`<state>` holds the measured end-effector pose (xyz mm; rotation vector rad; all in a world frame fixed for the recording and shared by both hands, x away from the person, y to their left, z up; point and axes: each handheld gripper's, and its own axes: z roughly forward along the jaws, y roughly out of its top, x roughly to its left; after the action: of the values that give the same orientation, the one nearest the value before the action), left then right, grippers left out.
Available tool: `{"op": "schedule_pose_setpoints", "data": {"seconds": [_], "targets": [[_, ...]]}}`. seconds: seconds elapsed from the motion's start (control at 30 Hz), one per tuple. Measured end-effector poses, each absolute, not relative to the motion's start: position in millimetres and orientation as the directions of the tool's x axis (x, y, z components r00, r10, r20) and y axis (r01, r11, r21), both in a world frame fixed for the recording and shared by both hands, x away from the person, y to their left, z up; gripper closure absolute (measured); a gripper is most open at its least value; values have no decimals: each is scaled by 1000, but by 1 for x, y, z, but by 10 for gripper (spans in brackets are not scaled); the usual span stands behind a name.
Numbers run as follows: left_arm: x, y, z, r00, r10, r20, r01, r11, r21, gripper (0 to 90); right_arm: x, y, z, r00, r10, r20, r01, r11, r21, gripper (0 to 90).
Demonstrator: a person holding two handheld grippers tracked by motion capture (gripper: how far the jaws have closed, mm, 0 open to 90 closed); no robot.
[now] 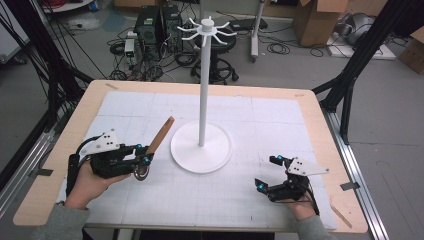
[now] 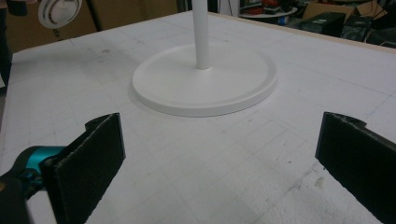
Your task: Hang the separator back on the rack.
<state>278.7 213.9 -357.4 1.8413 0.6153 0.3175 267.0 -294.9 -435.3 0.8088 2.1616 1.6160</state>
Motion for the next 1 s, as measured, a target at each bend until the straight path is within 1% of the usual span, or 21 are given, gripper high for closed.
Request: {"op": "schedule_pose_setpoints", "data": {"seconds": [0.13, 0.33, 0.47, 1.0], "targets": [[280, 213, -352, 828, 552, -99, 253, -211, 944, 695, 267, -295, -435, -788, 611, 78, 248, 197, 949, 5], [279, 212, -344, 824, 559, -94, 233, -182, 955, 695, 267, -295, -435, -787, 611, 80, 248, 196, 949, 5], [280, 212, -338, 821, 559, -113, 232, -146, 962, 695, 267, -295, -435, -788, 611, 78, 247, 197, 949, 5], [282, 201, -318, 817, 569, -92, 188, -111, 976, 695, 266, -294, -434, -790, 609, 70, 238, 201, 950, 5]]}}
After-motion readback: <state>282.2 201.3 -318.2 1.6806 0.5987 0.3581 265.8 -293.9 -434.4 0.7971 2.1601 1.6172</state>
